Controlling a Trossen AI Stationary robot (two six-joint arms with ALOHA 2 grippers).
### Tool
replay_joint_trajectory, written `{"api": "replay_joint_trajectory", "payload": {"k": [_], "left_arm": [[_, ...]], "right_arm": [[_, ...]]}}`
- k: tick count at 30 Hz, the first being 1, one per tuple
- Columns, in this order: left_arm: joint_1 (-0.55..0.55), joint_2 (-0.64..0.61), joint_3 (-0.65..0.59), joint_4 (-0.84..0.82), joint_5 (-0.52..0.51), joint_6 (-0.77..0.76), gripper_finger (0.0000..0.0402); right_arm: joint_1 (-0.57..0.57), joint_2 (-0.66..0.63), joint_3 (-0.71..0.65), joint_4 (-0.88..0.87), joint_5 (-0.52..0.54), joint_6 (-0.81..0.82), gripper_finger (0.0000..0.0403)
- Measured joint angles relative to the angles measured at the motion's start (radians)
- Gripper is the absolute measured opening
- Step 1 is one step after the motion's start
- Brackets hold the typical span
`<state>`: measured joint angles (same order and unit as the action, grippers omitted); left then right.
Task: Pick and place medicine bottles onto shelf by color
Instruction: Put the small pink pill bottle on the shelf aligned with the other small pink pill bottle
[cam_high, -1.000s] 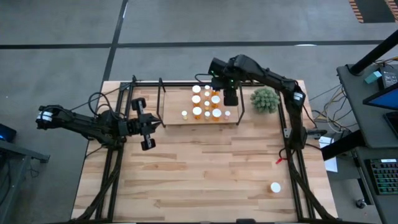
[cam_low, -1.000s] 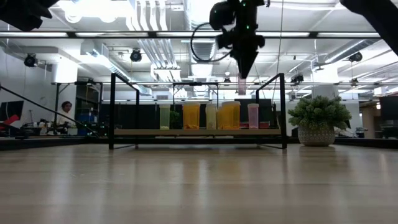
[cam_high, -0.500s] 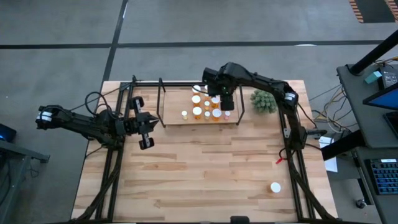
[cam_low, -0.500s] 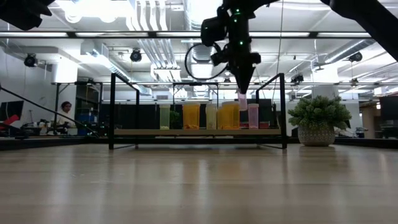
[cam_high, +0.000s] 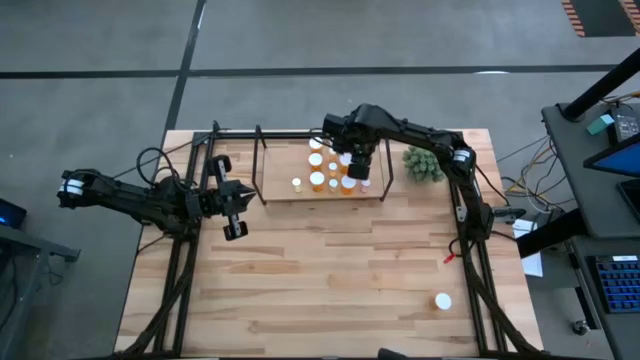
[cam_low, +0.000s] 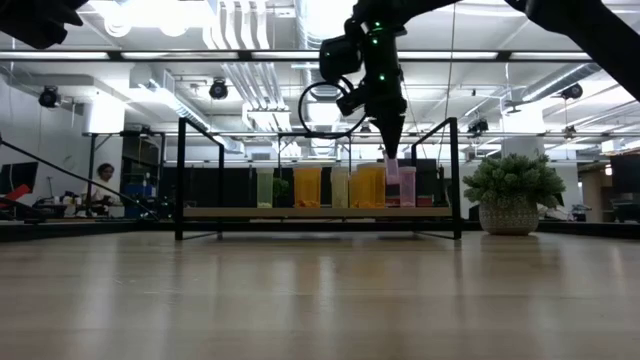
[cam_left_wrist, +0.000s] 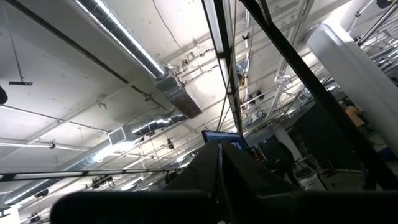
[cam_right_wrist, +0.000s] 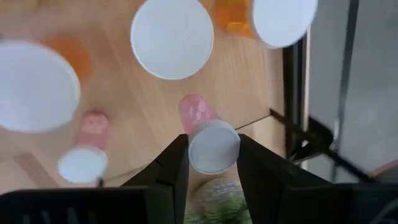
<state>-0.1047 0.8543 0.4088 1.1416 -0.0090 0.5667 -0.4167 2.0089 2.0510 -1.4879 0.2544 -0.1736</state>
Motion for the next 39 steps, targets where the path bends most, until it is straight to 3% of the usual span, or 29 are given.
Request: {"api": "replay_joint_trajectory", "payload": {"k": [7, 13, 39], "left_arm": [[0.0, 0.0, 0.0, 0.0, 0.0, 0.0, 0.0002], [0.0, 0.0, -0.001, 0.0, 0.0, 0.0, 0.0002], [0.0, 0.0, -0.002, 0.0, 0.0, -0.001, 0.0002]], "right_arm": [[0.023, 0.002, -0.007, -0.004, -0.001, 0.332, 0.0105], [0.033, 0.002, -0.012, -0.042, -0.002, 0.465, 0.0105], [0.032, 0.002, -0.152, 0.054, 0.001, 0.549, 0.0105]]}}
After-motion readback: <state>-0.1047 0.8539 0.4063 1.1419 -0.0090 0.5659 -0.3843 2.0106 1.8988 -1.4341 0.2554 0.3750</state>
